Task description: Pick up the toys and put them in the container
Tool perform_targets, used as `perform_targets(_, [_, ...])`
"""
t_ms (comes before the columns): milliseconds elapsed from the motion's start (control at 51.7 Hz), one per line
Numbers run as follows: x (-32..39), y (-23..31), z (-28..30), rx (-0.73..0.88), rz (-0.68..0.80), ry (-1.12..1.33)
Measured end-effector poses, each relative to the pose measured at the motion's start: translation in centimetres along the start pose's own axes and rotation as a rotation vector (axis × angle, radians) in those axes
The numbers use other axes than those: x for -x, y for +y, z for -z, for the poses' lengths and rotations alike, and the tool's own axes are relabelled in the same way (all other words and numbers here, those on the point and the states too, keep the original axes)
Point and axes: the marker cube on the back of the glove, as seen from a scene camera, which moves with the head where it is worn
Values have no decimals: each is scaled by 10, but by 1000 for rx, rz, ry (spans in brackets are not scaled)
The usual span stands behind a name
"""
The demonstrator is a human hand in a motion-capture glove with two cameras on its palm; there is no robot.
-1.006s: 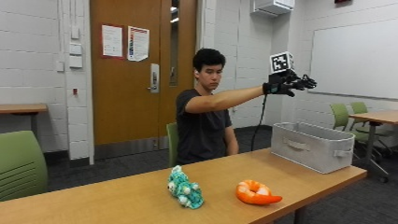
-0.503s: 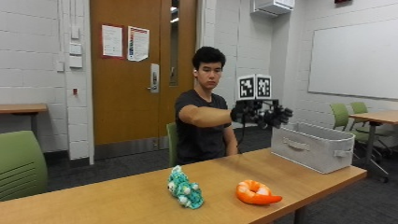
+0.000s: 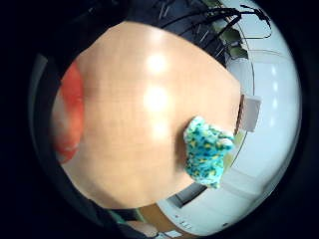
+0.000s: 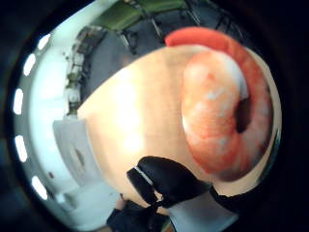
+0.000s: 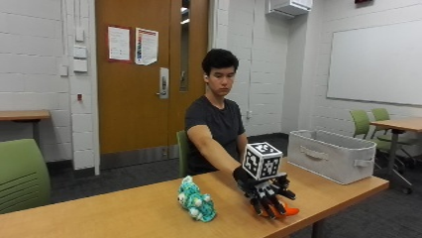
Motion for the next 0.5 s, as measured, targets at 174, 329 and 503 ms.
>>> perform_targets(174, [7, 10, -18, 1, 30, 6])
perform_targets(329, [12, 20, -12, -15, 54, -36])
perform_targets(503, [17, 35, -6, 9, 33, 9])
